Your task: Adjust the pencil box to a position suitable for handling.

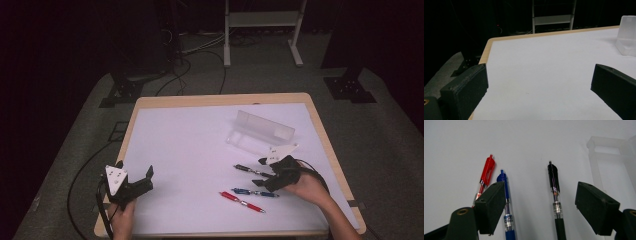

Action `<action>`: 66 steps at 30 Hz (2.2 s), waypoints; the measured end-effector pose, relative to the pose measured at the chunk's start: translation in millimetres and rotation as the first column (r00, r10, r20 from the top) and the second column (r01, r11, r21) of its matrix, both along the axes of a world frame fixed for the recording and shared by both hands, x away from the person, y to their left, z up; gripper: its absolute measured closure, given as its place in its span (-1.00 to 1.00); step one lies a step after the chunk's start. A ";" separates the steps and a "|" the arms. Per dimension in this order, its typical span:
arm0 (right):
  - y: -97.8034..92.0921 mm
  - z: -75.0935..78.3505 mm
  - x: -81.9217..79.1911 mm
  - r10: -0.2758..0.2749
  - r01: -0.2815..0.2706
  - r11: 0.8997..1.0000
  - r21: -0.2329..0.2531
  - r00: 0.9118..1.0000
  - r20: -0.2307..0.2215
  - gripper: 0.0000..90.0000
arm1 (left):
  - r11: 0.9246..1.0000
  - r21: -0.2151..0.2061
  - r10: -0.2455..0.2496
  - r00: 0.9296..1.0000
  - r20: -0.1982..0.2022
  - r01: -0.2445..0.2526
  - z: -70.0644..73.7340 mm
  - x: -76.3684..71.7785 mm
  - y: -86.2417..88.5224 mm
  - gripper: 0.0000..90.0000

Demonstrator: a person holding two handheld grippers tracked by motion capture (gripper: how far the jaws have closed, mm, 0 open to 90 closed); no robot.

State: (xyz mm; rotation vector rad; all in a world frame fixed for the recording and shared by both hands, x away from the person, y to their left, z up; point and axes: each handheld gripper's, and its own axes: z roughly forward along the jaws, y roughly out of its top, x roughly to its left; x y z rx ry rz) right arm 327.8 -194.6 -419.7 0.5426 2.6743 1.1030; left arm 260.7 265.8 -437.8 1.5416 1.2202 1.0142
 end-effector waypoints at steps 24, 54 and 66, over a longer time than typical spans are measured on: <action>14.4 -27.7 28.3 -0.018 0.018 0.998 -0.065 1.000 -0.008 0.01 | 1.000 -0.003 0.002 1.000 -0.004 -0.002 -0.5 -0.5 1.9 -0.99; 12.5 -41.8 39.2 -0.008 0.000 0.995 -0.097 0.997 -0.082 0.66 | 1.000 -0.003 0.005 1.000 -0.005 -0.005 -0.1 -0.9 2.4 -0.99; 11.7 -40.7 38.9 -0.019 0.011 0.996 -0.085 0.996 -0.090 0.75 | 1.000 0.000 0.006 1.000 0.000 -0.006 0.2 -1.3 3.1 -0.99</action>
